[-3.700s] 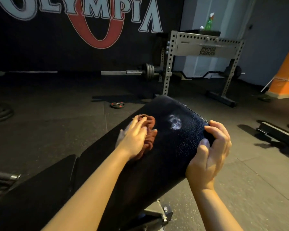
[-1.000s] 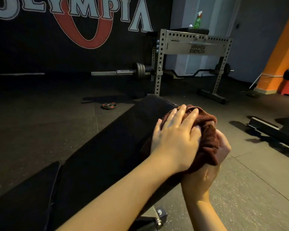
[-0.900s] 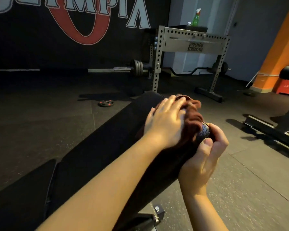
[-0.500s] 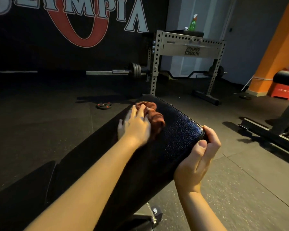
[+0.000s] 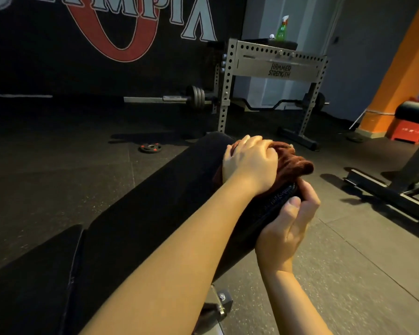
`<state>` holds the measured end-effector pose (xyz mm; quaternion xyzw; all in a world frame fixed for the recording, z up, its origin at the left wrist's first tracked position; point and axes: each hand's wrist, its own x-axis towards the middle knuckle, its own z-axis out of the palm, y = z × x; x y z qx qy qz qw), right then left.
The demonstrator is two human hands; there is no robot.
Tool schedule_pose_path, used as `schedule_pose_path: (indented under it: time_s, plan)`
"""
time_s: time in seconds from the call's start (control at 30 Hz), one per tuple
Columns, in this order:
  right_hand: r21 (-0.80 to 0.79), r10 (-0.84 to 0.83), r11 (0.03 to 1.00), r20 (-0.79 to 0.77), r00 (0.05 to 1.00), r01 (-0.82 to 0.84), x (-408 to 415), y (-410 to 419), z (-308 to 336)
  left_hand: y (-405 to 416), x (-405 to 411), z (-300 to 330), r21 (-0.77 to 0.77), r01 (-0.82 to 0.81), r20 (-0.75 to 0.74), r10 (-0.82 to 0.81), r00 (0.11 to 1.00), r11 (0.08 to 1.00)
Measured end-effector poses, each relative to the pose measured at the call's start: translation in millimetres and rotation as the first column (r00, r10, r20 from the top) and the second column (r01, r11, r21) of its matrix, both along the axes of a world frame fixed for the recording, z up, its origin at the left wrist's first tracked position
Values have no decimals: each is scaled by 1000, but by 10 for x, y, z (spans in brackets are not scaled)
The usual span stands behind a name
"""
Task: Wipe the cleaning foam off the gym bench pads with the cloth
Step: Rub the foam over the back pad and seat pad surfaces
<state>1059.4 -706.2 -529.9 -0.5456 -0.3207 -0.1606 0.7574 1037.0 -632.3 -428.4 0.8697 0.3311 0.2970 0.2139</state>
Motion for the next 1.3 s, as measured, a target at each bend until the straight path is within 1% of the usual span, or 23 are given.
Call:
schedule_pose_path:
  time_s: [0.07, 0.13, 0.23, 0.3, 0.37, 0.43, 0.47, 0.53, 0.57, 0.63, 0.7, 0.77, 0.87, 0.97, 1.03, 1.13, 1.23, 1.3]
  plan:
    - [-19, 2, 1000, 17, 1000, -2, 6, -24, 0, 6, -255, -149, -1, -15, 37, 15, 999, 1000]
    - [-14, -3, 1000, 33, 999, 4, -23, -47, 25, 85, -618, -371, -35, -67, -13, 67, 998, 997]
    - [15, -23, 1000, 30, 999, 23, -69, -33, 29, 93, -1140, -639, -133, -176, -95, 164, 982, 975]
    - [37, -34, 999, 7, 999, 33, -73, -8, 16, -46, -1197, -669, -123, -223, -130, 207, 970, 967]
    - [34, -32, 999, 23, 999, 32, -34, 21, -30, -252, -1021, -588, -68, -177, -105, 170, 980, 982]
    - [15, -18, 1000, 95, 995, 17, 4, 31, -75, -363, -727, -450, 33, -63, -76, 66, 995, 997]
    - [-1, -5, 1000, 86, 996, 5, 7, 40, -76, -331, -579, -361, 50, -12, -68, 15, 998, 999]
    - [-21, -15, 1000, -2, 1000, 15, -13, 39, -6, -178, -321, -188, 27, 22, -56, -20, 998, 999]
    - [-20, -26, 999, -9, 1000, 26, -20, 28, 17, -109, -238, -124, 7, 17, -51, -16, 999, 1000]
    - [-29, -36, 999, 29, 999, 37, -19, -16, 27, -20, -163, -96, -24, 23, -37, -23, 999, 999]
    - [-107, -37, 993, 92, 995, 47, 35, -64, -3, 0, -243, -170, -33, 24, -14, -24, 1000, 999]
    - [-193, -17, 980, 143, 990, 45, 96, -158, -52, 26, -468, -296, -46, -22, -20, 22, 1000, 999]
    - [-241, 46, 970, 141, 989, -11, 154, -322, -78, 162, -1015, -614, -105, -128, -89, 119, 989, 986]
    - [-310, -16, 947, 200, 980, 79, 30, -357, -37, 178, -1622, -978, -164, -231, -136, 210, 968, 959]
    - [-314, -47, 945, 146, 988, 92, -140, -298, 12, 67, -1946, -1182, -209, -295, -135, 271, 953, 933]
    - [-260, -56, 964, 39, 998, 64, -311, -220, 59, -189, -2249, -1366, -240, -341, -132, 318, 939, 909]
    - [-169, -91, 982, -32, 995, 84, -336, -132, 73, -370, -2246, -1332, -250, -386, -170, 353, 920, 888]
    - [-106, -95, 990, -48, 994, 89, -338, -57, 76, -453, -2053, -1208, -192, -364, -152, 339, 928, 911]
